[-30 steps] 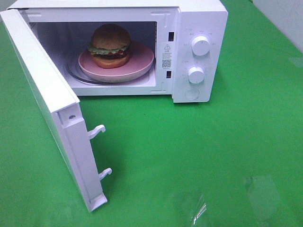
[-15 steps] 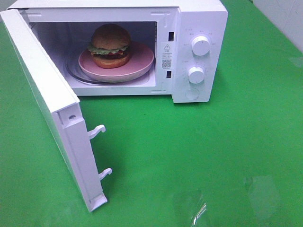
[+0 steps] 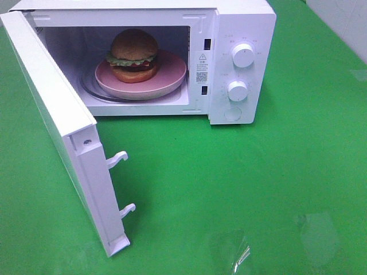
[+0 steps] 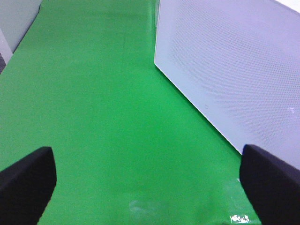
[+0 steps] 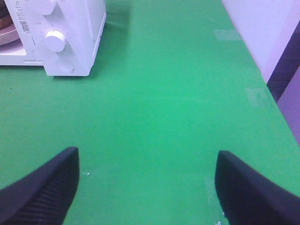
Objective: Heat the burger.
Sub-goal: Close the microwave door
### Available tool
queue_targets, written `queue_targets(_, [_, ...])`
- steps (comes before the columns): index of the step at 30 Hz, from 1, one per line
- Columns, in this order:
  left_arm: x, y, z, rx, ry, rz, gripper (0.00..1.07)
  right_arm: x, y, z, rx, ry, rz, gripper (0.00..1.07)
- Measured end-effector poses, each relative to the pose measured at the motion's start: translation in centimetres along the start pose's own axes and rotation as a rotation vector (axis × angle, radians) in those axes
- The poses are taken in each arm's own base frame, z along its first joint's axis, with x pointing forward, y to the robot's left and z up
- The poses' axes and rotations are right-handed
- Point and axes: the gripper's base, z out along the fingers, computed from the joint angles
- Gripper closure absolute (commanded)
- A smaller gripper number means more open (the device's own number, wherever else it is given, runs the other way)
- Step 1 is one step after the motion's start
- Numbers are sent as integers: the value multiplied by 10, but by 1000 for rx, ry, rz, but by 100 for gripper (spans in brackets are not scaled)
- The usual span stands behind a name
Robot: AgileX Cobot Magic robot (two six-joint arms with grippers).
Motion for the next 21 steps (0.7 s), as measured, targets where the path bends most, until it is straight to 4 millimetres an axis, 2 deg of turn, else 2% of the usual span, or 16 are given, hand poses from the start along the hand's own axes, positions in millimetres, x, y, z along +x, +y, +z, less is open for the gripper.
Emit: queue_targets(21, [0,0,0,0,0,0,8,0,0,0,0,0,0,32])
